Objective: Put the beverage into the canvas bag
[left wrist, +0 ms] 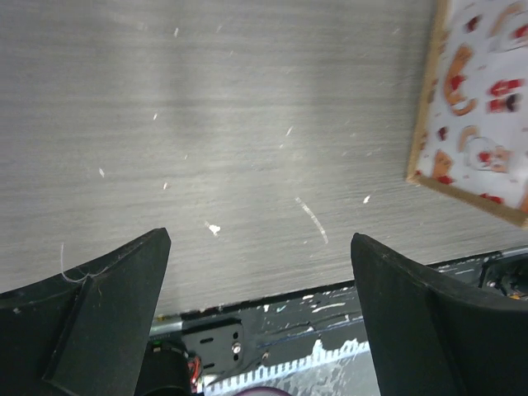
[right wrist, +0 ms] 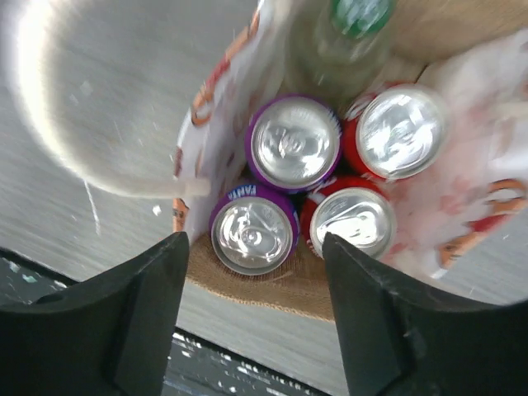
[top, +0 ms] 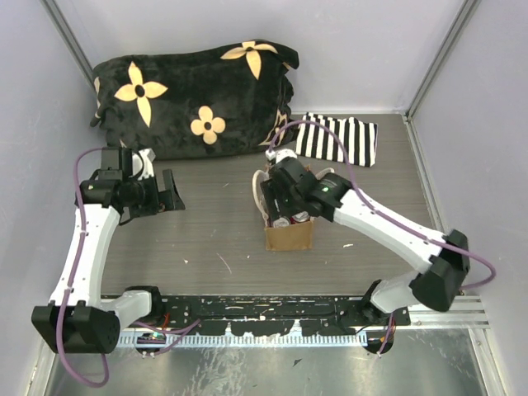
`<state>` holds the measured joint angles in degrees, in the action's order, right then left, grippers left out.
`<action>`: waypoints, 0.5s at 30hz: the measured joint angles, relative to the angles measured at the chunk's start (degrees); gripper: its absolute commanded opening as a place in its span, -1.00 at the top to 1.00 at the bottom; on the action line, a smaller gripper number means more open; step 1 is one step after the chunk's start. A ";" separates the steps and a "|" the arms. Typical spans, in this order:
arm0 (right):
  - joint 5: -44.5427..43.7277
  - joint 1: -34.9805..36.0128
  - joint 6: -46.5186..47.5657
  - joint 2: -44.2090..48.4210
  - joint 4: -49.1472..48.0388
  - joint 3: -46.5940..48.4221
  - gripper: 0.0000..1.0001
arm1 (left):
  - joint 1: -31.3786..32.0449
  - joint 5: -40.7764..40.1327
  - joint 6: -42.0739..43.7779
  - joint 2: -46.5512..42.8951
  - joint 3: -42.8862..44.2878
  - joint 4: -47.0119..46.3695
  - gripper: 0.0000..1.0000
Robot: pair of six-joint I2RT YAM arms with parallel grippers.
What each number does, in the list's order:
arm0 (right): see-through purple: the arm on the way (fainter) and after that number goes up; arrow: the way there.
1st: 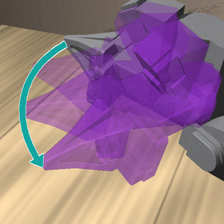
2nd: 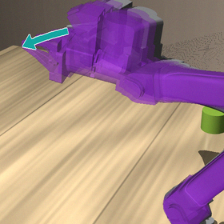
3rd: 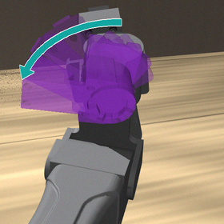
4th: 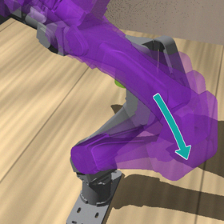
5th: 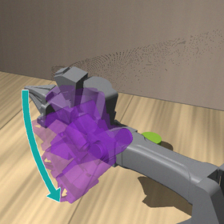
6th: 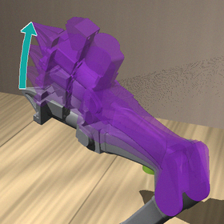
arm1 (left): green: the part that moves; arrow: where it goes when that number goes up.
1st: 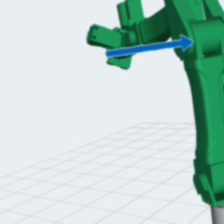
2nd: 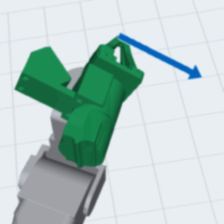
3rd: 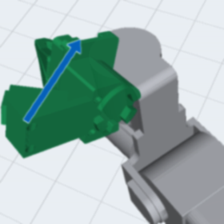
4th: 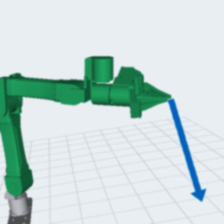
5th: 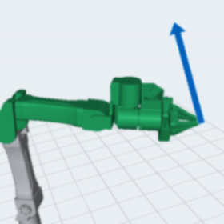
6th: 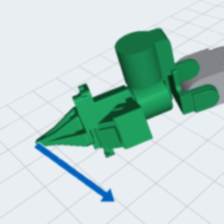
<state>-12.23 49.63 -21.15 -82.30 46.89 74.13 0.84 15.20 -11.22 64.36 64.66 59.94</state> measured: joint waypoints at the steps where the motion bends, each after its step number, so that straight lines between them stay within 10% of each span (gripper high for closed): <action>1: -1.31 -0.22 -0.04 1.64 -0.44 0.94 -0.74 | 0.00 0.57 0.28 -0.57 1.25 0.20 -0.96; 3: -3.85 -1.09 -0.15 5.31 -1.86 3.13 -0.98 | 0.00 2.14 0.57 -1.79 4.66 0.00 -0.96; 15: -9.25 -18.86 -0.85 20.87 -3.93 2.91 -1.00 | 6.12 13.38 -0.22 -7.39 9.44 -4.07 -0.96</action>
<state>-21.47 30.76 -22.00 -61.43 42.96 77.03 6.96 28.58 -11.44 56.97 74.11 55.88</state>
